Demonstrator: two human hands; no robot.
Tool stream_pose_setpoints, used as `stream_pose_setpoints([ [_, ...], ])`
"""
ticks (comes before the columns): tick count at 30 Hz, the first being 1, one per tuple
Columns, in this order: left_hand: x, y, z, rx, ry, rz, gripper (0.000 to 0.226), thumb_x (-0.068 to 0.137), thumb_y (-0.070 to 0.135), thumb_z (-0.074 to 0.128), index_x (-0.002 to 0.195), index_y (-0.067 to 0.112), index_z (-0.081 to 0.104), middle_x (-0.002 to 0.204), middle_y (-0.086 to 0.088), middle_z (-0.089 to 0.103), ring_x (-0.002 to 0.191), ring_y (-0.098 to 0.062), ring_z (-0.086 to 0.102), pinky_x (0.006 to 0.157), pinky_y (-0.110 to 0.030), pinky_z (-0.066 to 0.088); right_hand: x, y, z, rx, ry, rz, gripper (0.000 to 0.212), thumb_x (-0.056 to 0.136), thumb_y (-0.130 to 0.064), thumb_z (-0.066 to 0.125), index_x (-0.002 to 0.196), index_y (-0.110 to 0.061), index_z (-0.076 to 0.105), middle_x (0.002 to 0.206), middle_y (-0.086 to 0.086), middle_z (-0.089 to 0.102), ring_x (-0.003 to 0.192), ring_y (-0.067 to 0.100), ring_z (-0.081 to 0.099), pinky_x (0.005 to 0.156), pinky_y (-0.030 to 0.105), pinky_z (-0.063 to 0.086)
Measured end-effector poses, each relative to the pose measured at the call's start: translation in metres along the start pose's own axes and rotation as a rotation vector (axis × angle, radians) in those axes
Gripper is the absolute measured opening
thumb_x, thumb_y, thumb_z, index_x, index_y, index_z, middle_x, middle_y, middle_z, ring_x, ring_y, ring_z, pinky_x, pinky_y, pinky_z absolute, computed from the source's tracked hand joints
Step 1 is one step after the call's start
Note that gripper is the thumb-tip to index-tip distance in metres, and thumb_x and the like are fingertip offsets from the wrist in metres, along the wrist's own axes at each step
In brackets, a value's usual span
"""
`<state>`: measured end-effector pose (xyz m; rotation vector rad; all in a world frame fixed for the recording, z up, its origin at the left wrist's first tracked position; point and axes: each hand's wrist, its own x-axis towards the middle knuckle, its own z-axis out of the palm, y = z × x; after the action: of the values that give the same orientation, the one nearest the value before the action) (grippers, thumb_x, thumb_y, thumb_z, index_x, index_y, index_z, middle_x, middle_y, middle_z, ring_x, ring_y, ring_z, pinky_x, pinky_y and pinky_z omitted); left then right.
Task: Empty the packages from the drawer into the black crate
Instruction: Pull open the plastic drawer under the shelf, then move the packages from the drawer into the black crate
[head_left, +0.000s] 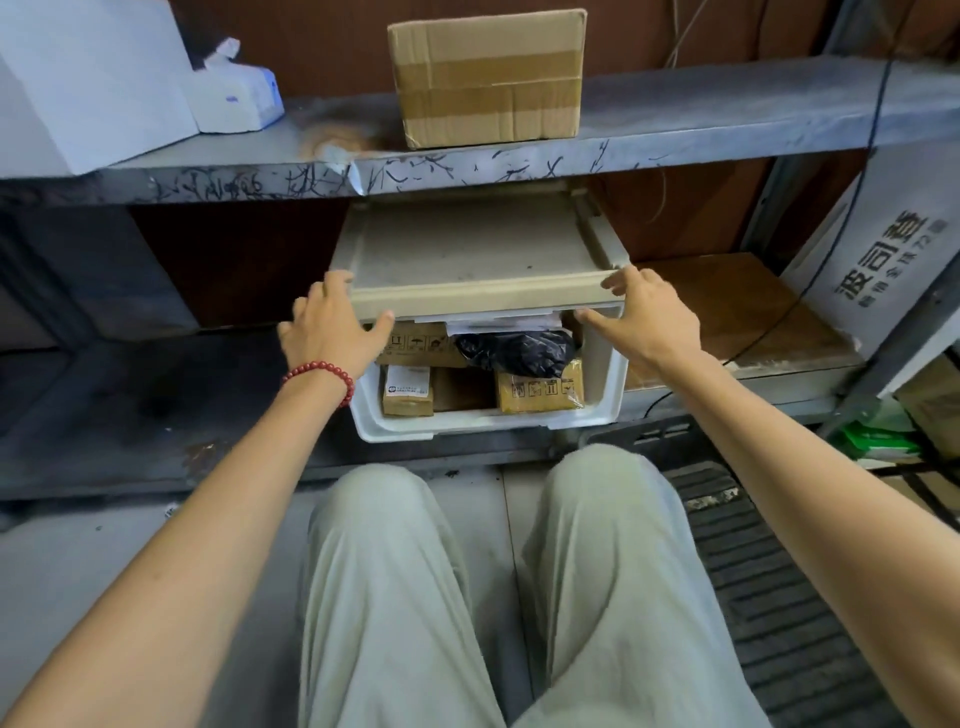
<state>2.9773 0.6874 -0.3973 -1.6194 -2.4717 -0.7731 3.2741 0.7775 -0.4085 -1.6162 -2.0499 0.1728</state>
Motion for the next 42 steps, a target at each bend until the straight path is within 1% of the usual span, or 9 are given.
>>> stream_pose_setpoints([
  [6, -0.026, 0.019, 0.007, 0.039, -0.051, 0.101, 0.057, 0.09, 0.05, 0.055, 0.135, 0.019, 0.039, 0.132, -0.007, 0.053, 0.123, -0.031, 0.046, 0.097, -0.048, 0.038, -0.012, -0.021, -0.002, -0.017, 0.017, -0.075, 0.053, 0.086, -0.057, 0.062, 0.124, -0.022, 0.055, 0.133, 0.003, 0.052, 0.121, 0.021, 0.05, 0.084, 0.04, 0.052],
  [12, -0.033, 0.015, 0.054, 0.009, -0.172, 0.092, 0.061, 0.089, 0.048, 0.057, 0.138, 0.019, 0.035, 0.135, -0.003, 0.052, 0.123, -0.028, 0.048, 0.095, -0.046, 0.039, -0.015, -0.012, 0.043, -0.111, -0.107, -0.007, 0.06, 0.084, -0.057, 0.064, 0.129, -0.019, 0.051, 0.131, 0.004, 0.052, 0.119, 0.024, 0.049, 0.077, 0.036, 0.046],
  [19, -0.026, 0.004, 0.101, 0.055, -0.282, 0.088, 0.065, 0.09, 0.045, 0.058, 0.143, 0.02, 0.03, 0.142, -0.004, 0.045, 0.127, -0.029, 0.044, 0.094, -0.046, 0.043, -0.011, -0.002, 0.096, -0.02, -0.159, 0.121, 0.072, 0.082, -0.056, 0.067, 0.137, -0.017, 0.041, 0.137, 0.008, 0.043, 0.126, 0.029, 0.044, 0.088, 0.045, 0.047],
  [22, -0.013, -0.002, 0.112, 0.05, -0.268, 0.066, 0.065, 0.09, 0.046, 0.058, 0.143, 0.02, 0.031, 0.141, -0.005, 0.046, 0.125, -0.029, 0.045, 0.092, -0.046, 0.045, -0.014, 0.005, 0.119, 0.001, -0.17, 0.143, 0.073, 0.082, -0.052, 0.069, 0.137, -0.016, 0.038, 0.138, 0.01, 0.04, 0.126, 0.031, 0.044, 0.089, 0.047, 0.047],
  [26, -0.004, -0.001, 0.13, 0.084, -0.273, 0.093, 0.067, 0.089, 0.049, 0.057, 0.143, 0.02, 0.03, 0.142, -0.005, 0.045, 0.126, -0.028, 0.045, 0.092, -0.045, 0.043, -0.007, 0.01, 0.135, 0.036, -0.112, 0.109, 0.077, 0.082, -0.049, 0.071, 0.14, -0.015, 0.035, 0.14, 0.01, 0.038, 0.128, 0.031, 0.043, 0.09, 0.047, 0.048],
  [29, 0.001, 0.011, 0.147, 0.043, -0.266, 0.112, 0.067, 0.09, 0.05, 0.056, 0.144, 0.02, 0.029, 0.141, -0.006, 0.045, 0.126, -0.028, 0.045, 0.091, -0.043, 0.044, 0.0, 0.014, 0.139, 0.061, -0.076, 0.157, 0.082, 0.08, -0.051, 0.073, 0.142, -0.014, 0.033, 0.14, 0.011, 0.039, 0.128, 0.031, 0.043, 0.09, 0.048, 0.048],
  [33, 0.001, 0.035, 0.175, -0.029, -0.239, 0.177, 0.068, 0.089, 0.049, 0.056, 0.146, 0.026, 0.025, 0.143, -0.006, 0.04, 0.124, -0.029, 0.046, 0.086, -0.042, 0.046, 0.007, 0.014, 0.143, 0.132, -0.087, 0.175, 0.079, 0.082, -0.044, 0.073, 0.145, -0.025, 0.028, 0.144, 0.013, 0.034, 0.13, 0.034, 0.042, 0.094, 0.048, 0.046],
  [38, 0.006, 0.038, 0.193, -0.023, -0.348, 0.158, 0.083, 0.087, 0.049, 0.06, 0.15, 0.034, 0.009, 0.152, -0.014, 0.024, 0.133, -0.037, 0.036, 0.096, -0.05, 0.045, 0.013, 0.018, 0.15, 0.122, -0.163, 0.131, 0.078, 0.086, -0.036, 0.071, 0.147, -0.037, 0.023, 0.15, 0.016, 0.027, 0.133, 0.036, 0.04, 0.096, 0.048, 0.046],
  [42, 0.022, 0.024, 0.193, -0.108, -0.349, 0.097, 0.075, 0.089, 0.046, 0.059, 0.148, 0.034, 0.016, 0.146, -0.013, 0.033, 0.128, -0.035, 0.042, 0.092, -0.046, 0.046, 0.019, 0.027, 0.154, 0.182, -0.213, 0.155, 0.078, 0.087, -0.034, 0.07, 0.147, -0.039, 0.021, 0.145, 0.018, 0.033, 0.129, 0.038, 0.044, 0.098, 0.049, 0.045],
])
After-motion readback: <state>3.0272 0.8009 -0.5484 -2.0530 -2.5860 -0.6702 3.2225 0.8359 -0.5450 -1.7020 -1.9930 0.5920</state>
